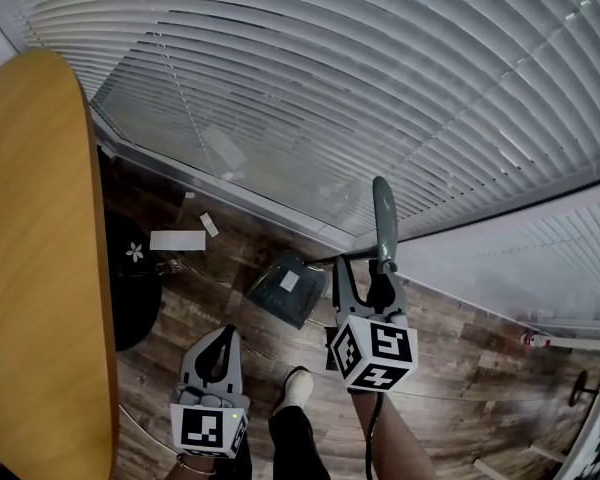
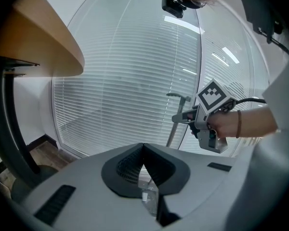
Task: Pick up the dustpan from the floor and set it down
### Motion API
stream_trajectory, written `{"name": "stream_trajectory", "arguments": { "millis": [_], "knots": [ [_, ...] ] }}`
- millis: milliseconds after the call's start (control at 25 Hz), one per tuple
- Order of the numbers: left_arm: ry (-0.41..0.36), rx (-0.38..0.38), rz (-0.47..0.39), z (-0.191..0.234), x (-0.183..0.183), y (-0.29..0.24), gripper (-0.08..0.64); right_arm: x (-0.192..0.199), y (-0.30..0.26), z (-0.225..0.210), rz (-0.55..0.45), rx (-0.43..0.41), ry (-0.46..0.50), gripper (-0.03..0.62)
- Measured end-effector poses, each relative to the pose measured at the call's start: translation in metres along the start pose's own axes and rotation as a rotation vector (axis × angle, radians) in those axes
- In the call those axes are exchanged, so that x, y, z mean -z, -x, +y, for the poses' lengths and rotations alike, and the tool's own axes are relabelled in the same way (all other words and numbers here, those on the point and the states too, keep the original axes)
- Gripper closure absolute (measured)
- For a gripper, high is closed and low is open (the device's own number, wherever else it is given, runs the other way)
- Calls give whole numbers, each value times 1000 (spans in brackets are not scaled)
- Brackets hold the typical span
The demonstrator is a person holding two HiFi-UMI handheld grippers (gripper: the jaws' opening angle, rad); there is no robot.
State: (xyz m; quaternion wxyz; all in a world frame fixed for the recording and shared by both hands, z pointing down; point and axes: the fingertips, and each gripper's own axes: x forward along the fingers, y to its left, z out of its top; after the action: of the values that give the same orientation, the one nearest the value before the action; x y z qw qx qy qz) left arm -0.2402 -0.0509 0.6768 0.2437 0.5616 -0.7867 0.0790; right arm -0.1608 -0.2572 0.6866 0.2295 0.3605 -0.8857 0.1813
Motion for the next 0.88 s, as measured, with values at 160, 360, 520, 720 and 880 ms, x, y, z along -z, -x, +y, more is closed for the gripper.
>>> {"name": "stream_trajectory", "arguments": {
  "millis": [160, 360, 520, 720, 880],
  "knots": [
    [5, -5, -12, 0, 5, 6, 541, -4, 7, -2, -33, 30, 15, 426],
    [19, -9, -6, 5, 10, 2, 543, -3, 0, 0, -32, 39, 32, 455],
    [22, -6, -6, 4, 9, 0, 541, -3, -2, -1, -34, 56, 56, 488],
    [26, -5, 2, 2, 5, -2, 541, -5, -2, -4, -17, 72, 95, 494],
    [29, -8, 26, 3, 1, -9, 541, -7, -9, -6, 9, 70, 94, 495]
  ]
}}
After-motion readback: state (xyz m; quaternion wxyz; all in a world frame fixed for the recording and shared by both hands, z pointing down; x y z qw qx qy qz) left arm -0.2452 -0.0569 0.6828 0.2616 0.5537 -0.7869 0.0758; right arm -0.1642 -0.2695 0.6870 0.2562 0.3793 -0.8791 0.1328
